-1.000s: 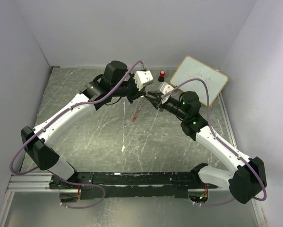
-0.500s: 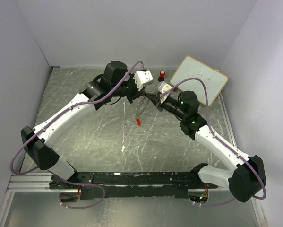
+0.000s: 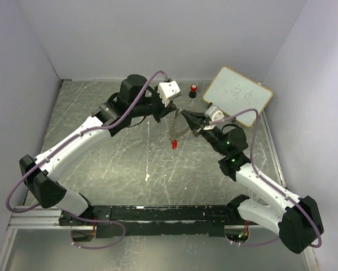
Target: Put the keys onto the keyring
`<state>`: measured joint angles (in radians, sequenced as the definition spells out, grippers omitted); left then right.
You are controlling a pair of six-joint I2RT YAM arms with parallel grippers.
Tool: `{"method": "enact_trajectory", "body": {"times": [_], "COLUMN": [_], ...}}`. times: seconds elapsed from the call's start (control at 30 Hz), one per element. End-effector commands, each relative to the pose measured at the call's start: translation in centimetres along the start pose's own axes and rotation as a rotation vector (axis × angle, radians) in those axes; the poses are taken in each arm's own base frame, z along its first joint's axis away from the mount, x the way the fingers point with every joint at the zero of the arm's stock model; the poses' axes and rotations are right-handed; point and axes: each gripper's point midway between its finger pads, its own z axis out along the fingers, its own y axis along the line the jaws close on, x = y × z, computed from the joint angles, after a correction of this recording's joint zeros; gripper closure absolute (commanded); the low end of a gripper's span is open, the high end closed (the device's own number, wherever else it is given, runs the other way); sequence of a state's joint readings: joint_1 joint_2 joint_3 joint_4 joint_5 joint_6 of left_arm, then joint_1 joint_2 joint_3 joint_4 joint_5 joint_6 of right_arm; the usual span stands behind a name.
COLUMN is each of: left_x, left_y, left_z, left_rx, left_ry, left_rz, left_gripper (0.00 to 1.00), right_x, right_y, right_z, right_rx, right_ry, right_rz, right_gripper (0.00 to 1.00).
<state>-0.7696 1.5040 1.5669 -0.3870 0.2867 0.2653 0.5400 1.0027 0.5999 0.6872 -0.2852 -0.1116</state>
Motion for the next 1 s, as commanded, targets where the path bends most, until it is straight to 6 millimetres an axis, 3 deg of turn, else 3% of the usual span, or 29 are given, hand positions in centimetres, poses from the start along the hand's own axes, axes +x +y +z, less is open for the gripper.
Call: {"method": "enact_trajectory", "body": {"times": [0.0, 0.27, 0.5, 0.87, 0.97], "left_x": [-3.2, -2.7, -3.1, -3.5, -3.9], "left_y": [2.2, 1.8, 2.3, 2.0, 1.2], "left_z": [-1.8, -1.3, -1.7, -1.9, -1.9], "left_rx": [-0.119, -0.100, -0.122, -0.103, -0.056], "left_ry": [-0.109, -0.105, -0.095, -0.112, -0.136], "left_rz": [0.002, -0.013, -0.005, 0.015, 0.031], "left_gripper": [0.93, 0.93, 0.93, 0.93, 0.83], "right_x": [-4.4, -6.4, -6.3, -6.4, -6.2], "right_y": [-2.3, -4.1, -5.4, -3.7, -2.9], "right_z": [-1.3, -4.7, -6.7, -4.6, -3.9], "right_rx": [0.147, 0.302, 0.400, 0.280, 0.226], "right_ry": [-0.213, -0.444, -0.575, -0.451, -0.402], "right_rz": [0.044, 0.164, 0.286, 0.147, 0.087], "right_gripper": [1.00, 1.00, 1.00, 1.00, 1.00]}}
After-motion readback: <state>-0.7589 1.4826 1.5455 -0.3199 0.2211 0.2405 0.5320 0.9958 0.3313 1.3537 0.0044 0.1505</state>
